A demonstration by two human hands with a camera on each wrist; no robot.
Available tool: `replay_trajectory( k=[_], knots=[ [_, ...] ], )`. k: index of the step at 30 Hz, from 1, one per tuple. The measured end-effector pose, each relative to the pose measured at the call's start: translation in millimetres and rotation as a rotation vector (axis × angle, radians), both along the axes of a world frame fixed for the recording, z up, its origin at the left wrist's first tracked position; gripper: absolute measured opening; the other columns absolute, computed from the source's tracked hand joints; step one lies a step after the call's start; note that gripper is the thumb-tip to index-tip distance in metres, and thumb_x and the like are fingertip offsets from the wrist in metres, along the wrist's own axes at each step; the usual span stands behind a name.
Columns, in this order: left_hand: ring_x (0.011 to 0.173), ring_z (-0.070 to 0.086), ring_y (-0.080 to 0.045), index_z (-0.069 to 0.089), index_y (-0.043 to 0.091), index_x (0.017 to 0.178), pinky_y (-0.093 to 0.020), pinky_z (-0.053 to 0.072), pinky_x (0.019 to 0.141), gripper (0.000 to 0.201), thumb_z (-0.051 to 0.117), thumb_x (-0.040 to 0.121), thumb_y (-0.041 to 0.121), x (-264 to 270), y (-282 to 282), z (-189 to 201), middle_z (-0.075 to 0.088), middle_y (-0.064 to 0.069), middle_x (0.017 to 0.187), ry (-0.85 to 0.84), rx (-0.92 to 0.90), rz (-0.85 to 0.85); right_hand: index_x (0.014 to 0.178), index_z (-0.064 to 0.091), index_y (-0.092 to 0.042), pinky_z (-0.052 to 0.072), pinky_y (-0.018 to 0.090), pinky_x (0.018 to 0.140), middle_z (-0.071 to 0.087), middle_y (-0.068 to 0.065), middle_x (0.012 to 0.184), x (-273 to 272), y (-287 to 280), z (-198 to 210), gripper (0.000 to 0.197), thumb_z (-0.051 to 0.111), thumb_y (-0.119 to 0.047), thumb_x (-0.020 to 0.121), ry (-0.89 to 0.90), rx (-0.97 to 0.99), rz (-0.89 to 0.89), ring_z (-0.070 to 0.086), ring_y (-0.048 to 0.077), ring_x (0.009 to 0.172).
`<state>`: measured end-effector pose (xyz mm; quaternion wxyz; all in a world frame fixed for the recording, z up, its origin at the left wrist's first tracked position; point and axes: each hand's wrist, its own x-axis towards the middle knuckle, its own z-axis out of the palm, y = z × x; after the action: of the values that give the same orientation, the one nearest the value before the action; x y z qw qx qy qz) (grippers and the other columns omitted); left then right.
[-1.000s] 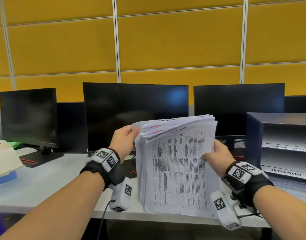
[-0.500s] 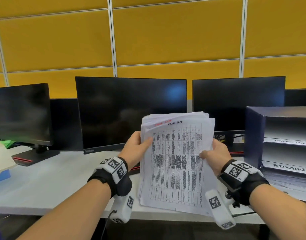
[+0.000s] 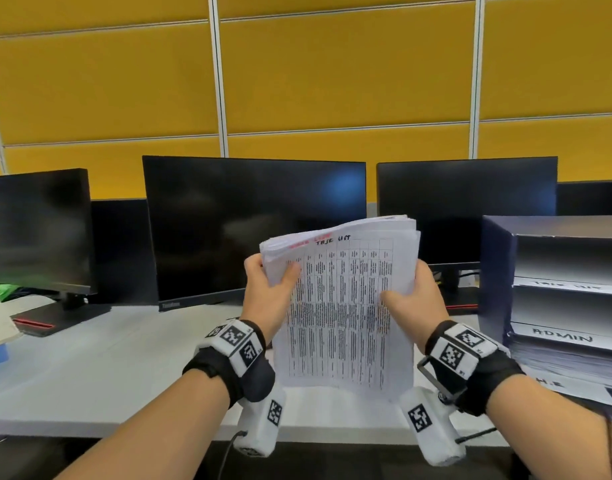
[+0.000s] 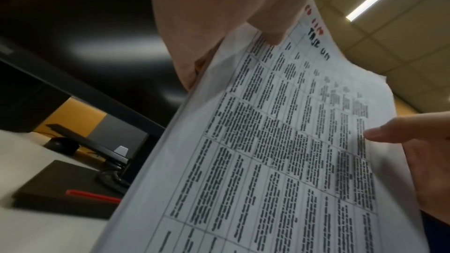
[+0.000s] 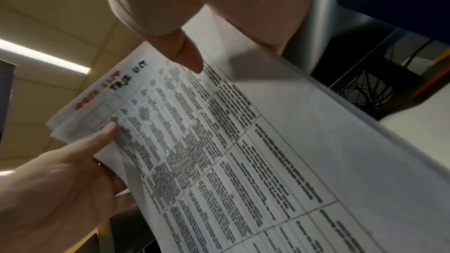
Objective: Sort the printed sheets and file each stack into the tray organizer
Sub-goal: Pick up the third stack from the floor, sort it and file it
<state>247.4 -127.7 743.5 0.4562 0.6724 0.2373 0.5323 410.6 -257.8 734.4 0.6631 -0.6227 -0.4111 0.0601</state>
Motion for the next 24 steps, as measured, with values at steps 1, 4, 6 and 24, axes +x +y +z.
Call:
replay_trajectory(
  k=[1, 4, 6, 24],
  knots=[
    [0.103, 0.064, -0.018, 0.037, 0.030, 0.116, -0.046, 0.054, 0.091, 0.036, 0.063, 0.091, 0.034, 0, 2, 1, 0.061, 0.002, 0.113, 0.007, 0.007, -0.009, 0.126, 0.041, -0.018, 0.046, 0.019, 0.068, 0.059, -0.005, 0.105, 0, -1, 0, 0.055, 0.062, 0.005, 0.080, -0.008, 0.017, 0.026, 0.059, 0.007, 0.094],
    [0.098, 0.066, -0.017, 0.047, 0.034, 0.103, -0.049, 0.055, 0.088, 0.022, 0.063, 0.090, 0.040, 2, 2, 3, 0.065, 0.004, 0.106, 0.044, 0.030, 0.036, 0.121, 0.042, -0.022, 0.047, 0.019, 0.071, 0.058, -0.009, 0.103, -5, 0, 1, 0.051, 0.061, 0.005, 0.081, -0.045, 0.036, 0.058, 0.058, 0.004, 0.093],
    [0.097, 0.067, -0.018, 0.048, 0.034, 0.102, -0.049, 0.056, 0.087, 0.020, 0.063, 0.090, 0.041, 3, 1, 3, 0.065, 0.004, 0.105, 0.020, 0.027, 0.042, 0.119, 0.044, -0.021, 0.049, 0.021, 0.073, 0.058, -0.007, 0.103, -4, 3, -1, 0.050, 0.058, 0.007, 0.081, -0.030, 0.076, 0.026, 0.057, 0.003, 0.093],
    [0.095, 0.065, -0.025, 0.025, 0.025, 0.114, -0.034, 0.057, 0.069, 0.034, 0.053, 0.097, 0.027, -1, -7, -12, 0.055, -0.008, 0.111, 0.233, -0.093, 0.040, 0.126, 0.041, -0.015, 0.046, 0.027, 0.077, 0.057, 0.002, 0.111, 2, 13, -20, 0.048, 0.061, -0.001, 0.084, -0.021, -0.060, -0.025, 0.057, 0.018, 0.101]
  ],
)
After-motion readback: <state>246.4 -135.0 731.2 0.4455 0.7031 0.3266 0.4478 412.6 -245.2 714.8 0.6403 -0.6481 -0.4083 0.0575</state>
